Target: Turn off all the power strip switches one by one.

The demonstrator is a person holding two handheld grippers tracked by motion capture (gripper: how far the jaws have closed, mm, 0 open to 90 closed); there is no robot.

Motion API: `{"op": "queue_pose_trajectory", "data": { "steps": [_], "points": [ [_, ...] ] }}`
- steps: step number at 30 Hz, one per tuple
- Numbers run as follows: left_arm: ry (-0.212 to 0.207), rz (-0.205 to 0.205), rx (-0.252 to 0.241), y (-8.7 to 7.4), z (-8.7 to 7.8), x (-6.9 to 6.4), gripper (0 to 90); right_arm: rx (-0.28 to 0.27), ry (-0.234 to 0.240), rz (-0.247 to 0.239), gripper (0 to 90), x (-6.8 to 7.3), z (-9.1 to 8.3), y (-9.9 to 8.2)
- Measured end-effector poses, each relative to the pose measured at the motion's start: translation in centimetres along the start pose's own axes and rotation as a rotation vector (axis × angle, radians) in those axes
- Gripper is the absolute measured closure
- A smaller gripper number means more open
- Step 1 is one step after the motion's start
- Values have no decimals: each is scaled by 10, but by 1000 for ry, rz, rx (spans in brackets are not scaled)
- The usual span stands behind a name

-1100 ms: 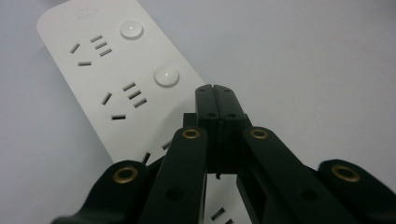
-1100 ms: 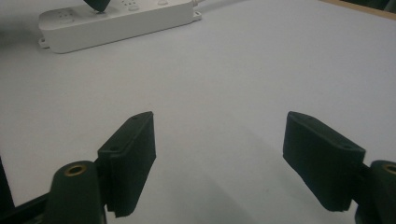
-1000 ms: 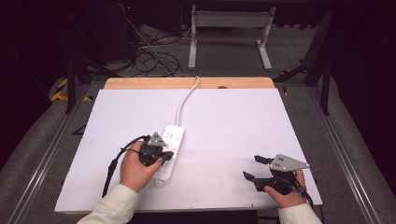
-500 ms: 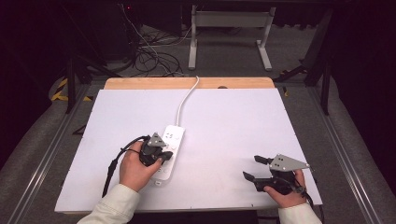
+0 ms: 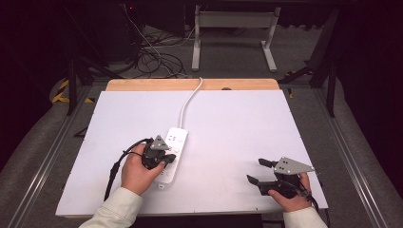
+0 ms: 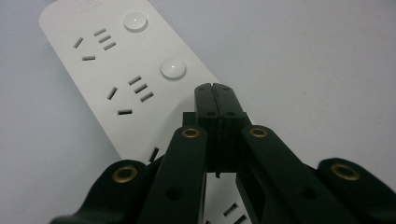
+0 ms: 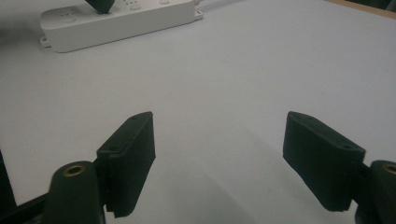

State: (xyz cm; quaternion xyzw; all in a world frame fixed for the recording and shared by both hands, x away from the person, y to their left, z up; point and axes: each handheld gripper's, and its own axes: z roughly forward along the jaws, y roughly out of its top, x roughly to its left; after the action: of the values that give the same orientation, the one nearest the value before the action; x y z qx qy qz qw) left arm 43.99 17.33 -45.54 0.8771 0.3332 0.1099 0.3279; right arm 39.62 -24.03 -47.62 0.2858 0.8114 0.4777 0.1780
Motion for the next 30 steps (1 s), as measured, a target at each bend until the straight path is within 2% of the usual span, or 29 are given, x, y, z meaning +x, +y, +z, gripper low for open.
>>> {"op": "queue_pose_trajectory", "data": {
  "steps": [14,18,20,25,27,28,29,30],
  "points": [
    [22,14,19,3,1,-4,900,1,-1,1,261,1,0,0],
    [23,-2,34,5,2,-5,900,2,0,1,262,1,1,0],
    [48,16,36,6,3,-8,900,5,0,2,261,1,1,0],
    [42,12,37,6,3,-8,900,3,-1,2,261,1,1,0],
    [57,18,28,6,3,-10,900,4,-1,2,261,1,1,0],
    [87,24,11,6,-1,-10,900,5,-1,1,261,0,0,0],
    [87,24,11,6,-1,-10,900,2,-3,2,261,0,0,-1],
    [19,-31,-65,7,-9,-6,900,0,-2,5,261,-1,0,-1]
  ]
}}
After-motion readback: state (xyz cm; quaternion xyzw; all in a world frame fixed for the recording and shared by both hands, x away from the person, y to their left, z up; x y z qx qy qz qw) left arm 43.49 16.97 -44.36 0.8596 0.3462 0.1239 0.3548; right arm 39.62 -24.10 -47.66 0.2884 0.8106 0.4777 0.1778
